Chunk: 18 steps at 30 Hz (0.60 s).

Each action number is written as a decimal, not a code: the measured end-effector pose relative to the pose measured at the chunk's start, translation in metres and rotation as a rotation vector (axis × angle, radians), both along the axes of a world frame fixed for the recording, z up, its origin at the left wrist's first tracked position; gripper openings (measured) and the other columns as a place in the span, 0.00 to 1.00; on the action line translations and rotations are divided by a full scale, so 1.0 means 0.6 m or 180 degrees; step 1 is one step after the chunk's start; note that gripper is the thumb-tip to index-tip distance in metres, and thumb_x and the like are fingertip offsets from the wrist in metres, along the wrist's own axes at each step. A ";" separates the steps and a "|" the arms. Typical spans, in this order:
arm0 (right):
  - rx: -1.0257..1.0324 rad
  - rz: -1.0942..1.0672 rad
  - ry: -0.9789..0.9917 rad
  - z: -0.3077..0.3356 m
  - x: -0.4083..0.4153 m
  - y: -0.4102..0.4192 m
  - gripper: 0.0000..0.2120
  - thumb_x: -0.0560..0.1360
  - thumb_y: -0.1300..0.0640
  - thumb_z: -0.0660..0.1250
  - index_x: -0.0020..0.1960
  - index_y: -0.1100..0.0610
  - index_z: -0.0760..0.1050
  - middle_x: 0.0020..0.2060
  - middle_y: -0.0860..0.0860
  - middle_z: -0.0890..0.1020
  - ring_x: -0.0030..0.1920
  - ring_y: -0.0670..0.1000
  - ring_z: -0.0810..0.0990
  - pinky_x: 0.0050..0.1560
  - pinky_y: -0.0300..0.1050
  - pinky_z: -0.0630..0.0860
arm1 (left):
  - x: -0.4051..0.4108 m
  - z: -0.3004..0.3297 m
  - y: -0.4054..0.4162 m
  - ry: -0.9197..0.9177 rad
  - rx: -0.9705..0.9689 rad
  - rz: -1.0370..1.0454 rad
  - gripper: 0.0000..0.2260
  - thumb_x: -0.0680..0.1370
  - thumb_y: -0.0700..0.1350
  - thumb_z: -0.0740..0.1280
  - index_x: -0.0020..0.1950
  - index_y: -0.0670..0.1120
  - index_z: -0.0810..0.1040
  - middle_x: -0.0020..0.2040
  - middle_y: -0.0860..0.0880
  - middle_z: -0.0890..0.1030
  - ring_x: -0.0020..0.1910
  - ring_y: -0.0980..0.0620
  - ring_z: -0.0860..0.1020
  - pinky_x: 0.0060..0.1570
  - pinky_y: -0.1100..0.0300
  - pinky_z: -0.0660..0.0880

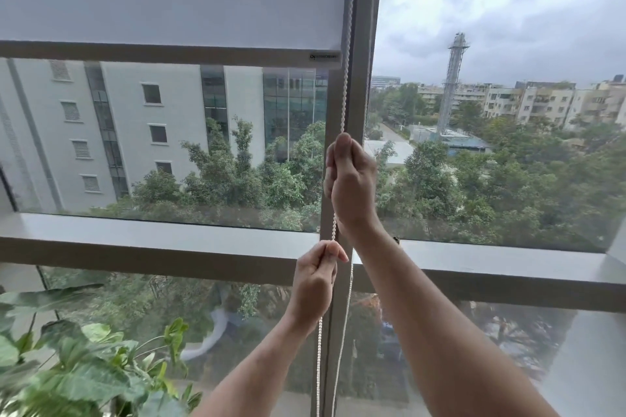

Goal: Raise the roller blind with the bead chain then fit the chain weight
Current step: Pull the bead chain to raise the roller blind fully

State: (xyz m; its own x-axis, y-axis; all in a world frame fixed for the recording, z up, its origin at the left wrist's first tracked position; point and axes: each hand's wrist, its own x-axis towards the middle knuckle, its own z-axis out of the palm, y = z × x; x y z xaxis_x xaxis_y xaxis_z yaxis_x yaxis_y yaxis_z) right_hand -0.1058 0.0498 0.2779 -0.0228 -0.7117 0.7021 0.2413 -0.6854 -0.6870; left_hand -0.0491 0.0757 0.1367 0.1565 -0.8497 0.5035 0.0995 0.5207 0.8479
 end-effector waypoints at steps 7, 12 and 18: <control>0.0238 -0.0406 0.0241 -0.157 -0.012 0.016 0.20 0.82 0.48 0.56 0.32 0.49 0.68 0.25 0.44 0.68 0.27 0.49 0.64 0.29 0.48 0.60 | 0.054 -0.056 -0.018 -0.0504 0.0719 0.0035 0.21 0.76 0.53 0.56 0.44 0.43 0.85 0.39 0.41 0.86 0.39 0.43 0.84 0.44 0.42 0.81; 0.0227 -0.0323 0.0227 -0.191 -0.018 0.020 0.17 0.82 0.49 0.57 0.35 0.45 0.74 0.26 0.41 0.74 0.27 0.40 0.70 0.28 0.39 0.67 | 0.043 0.048 -0.020 -0.0299 0.0320 0.0207 0.19 0.79 0.53 0.55 0.50 0.45 0.83 0.44 0.44 0.86 0.46 0.46 0.84 0.48 0.49 0.81; 0.0388 -0.0197 0.0193 -0.193 -0.023 0.007 0.18 0.81 0.51 0.57 0.32 0.48 0.68 0.25 0.42 0.67 0.28 0.48 0.62 0.30 0.50 0.60 | -0.005 0.190 -0.010 0.0164 -0.0450 -0.0523 0.16 0.83 0.50 0.57 0.48 0.44 0.80 0.30 0.51 0.76 0.29 0.53 0.74 0.32 0.61 0.73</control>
State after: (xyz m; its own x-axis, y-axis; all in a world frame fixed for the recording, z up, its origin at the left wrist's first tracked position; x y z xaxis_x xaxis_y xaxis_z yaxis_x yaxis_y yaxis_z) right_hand -0.1198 0.0542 0.1622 -0.0295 -0.7903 0.6120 0.1566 -0.6084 -0.7780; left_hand -0.0520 0.0694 0.2505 0.0503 -0.7875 0.6142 0.2342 0.6072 0.7593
